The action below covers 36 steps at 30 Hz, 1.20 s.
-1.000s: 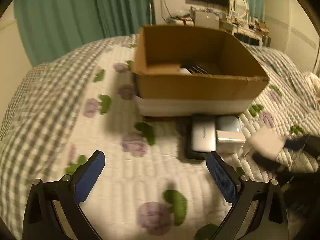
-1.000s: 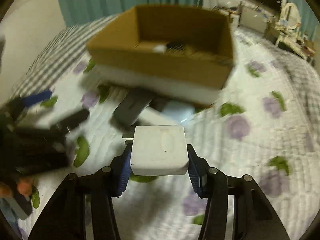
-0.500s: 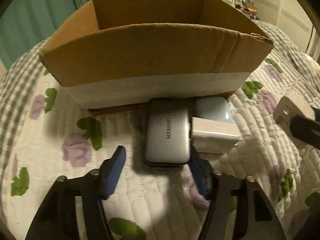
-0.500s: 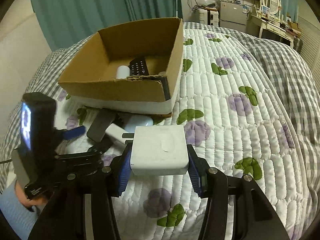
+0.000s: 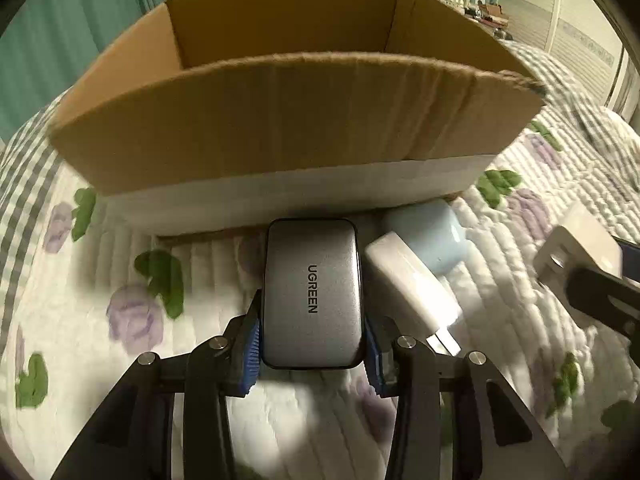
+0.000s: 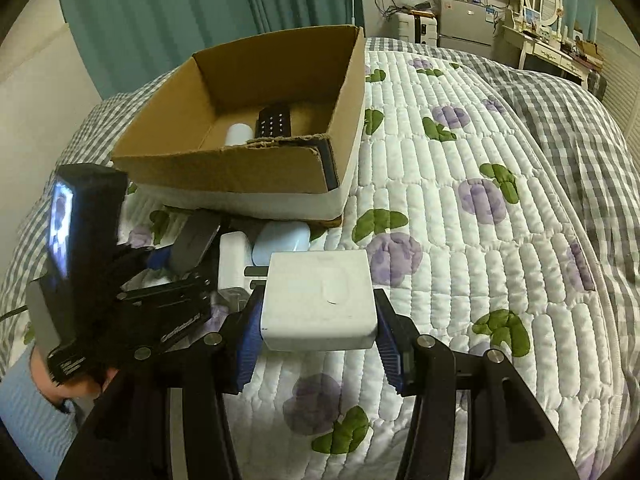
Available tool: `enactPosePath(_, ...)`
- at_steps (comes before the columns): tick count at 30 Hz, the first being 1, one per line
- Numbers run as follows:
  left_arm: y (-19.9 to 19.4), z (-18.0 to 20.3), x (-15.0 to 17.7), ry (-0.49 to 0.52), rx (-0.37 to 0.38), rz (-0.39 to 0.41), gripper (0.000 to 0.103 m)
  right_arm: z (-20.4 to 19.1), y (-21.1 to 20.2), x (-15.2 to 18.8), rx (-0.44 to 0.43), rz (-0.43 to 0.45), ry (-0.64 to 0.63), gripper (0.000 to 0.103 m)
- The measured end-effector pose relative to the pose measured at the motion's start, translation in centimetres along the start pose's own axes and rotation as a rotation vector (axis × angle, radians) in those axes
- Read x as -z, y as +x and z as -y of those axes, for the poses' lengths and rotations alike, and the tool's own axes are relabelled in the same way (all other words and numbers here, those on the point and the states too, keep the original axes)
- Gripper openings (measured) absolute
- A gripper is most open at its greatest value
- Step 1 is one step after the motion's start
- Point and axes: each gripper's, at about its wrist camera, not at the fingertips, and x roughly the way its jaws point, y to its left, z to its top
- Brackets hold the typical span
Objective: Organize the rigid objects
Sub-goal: 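Drop the silver charger and white adapter into the box, opening both tools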
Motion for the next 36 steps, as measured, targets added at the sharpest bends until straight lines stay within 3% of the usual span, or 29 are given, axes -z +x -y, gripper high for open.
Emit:
enactPosePath(5,-2.9,0.1,1.7,0.001,0.029,0.013,0.042,-0.3,-1.0,0.0,-0.014,0.02,0.01,0.05)
enactPosePath(11,-8.5,-1.0,1.6,-0.028,0.071,0.101,0.042,-1.2,-4.2,-1.3,-0.02,0.08,-0.01,0.05)
enactPosePath(20,-15.2,-2.7,-4.5,-0.051,0.072,0.265,0.042,-2.5,-8.7,-6.6,-0.033,0.206,-0.077,0.05)
enactPosePath(24,-14.3,-3.4,-8.2,-0.062,0.049,0.276,0.042,-2.7,-8.8,-9.4,-0.043,0.244,-0.088,0.05)
enactPosePath(28,-9.7,-3.8,-11.2,-0.068,0.001,0.217,0.042,-2.5,-7.6,-11.4,-0.057,0.255,-0.088,0.05)
enactPosePath(32,-5.5,-4.8,-12.1,-0.105,-0.017,0.158,0.042,-2.1,-5.8,-11.9,-0.064,0.233,-0.091,0.05)
enactPosePath(36,-3.1,-4.9,-11.3,-0.085,-0.053,0.151,0.042,-1.4,-3.8,-11.7,-0.071,0.208,-0.084,0.05)
